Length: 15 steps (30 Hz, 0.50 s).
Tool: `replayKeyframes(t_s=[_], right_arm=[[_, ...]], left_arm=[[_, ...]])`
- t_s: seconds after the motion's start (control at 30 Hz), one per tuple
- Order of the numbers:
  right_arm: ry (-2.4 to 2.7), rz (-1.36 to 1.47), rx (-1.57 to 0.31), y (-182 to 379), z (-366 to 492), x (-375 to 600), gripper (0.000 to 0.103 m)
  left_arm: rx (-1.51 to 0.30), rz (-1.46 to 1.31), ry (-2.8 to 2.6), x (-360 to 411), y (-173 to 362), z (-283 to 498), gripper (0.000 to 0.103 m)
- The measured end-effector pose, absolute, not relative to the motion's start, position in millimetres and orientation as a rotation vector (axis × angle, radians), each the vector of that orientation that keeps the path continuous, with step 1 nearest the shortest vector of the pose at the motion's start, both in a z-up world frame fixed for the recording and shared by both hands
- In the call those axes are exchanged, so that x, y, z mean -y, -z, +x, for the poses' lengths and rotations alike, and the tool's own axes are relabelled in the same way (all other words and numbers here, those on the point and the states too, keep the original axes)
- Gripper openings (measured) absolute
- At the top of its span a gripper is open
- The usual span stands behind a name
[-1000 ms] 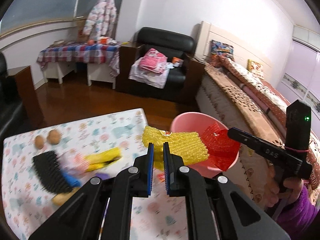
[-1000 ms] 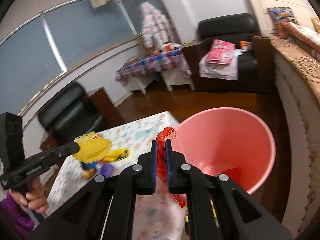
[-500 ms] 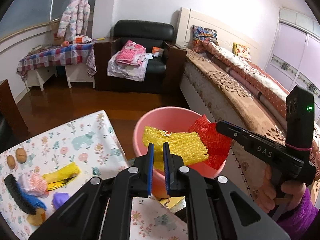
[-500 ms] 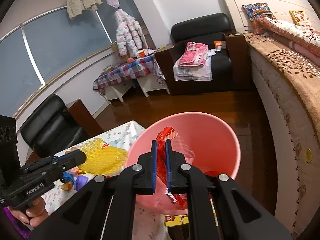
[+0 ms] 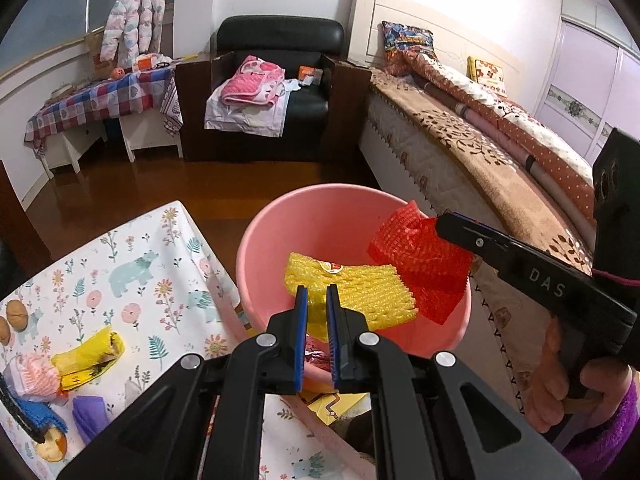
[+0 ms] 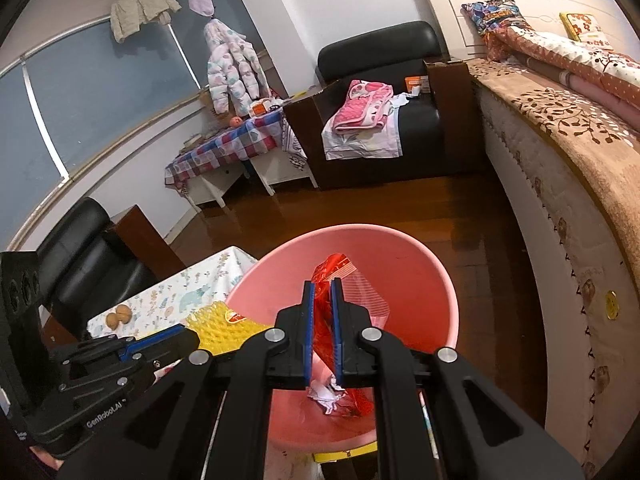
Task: Collect trash
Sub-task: 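Drop the red net into the bucket with the right gripper while the left drops the yellow net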
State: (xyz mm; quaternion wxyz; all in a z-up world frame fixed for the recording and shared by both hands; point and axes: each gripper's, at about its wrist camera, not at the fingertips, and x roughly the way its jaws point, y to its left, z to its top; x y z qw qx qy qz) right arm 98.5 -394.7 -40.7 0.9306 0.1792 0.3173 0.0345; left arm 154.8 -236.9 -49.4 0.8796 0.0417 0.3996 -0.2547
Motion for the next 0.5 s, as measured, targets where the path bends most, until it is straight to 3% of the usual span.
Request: replayKeyframes(t_s=[0.33, 0.47, 0.5], right_arm=[[-0.026, 0.383, -0.665, 51, 109, 398, 0.008], [-0.003, 0.382, -0.67, 52, 110, 397, 0.009], [-0.002, 0.386, -0.673, 52, 111, 397, 0.012]], left_arm=[[-0.838, 0.084, 0.554, 247, 56, 161, 0.013], [-0.824, 0.06, 0.557, 243, 51, 161, 0.042], [-0.815, 0.05, 0.551, 241, 49, 161, 0.043]])
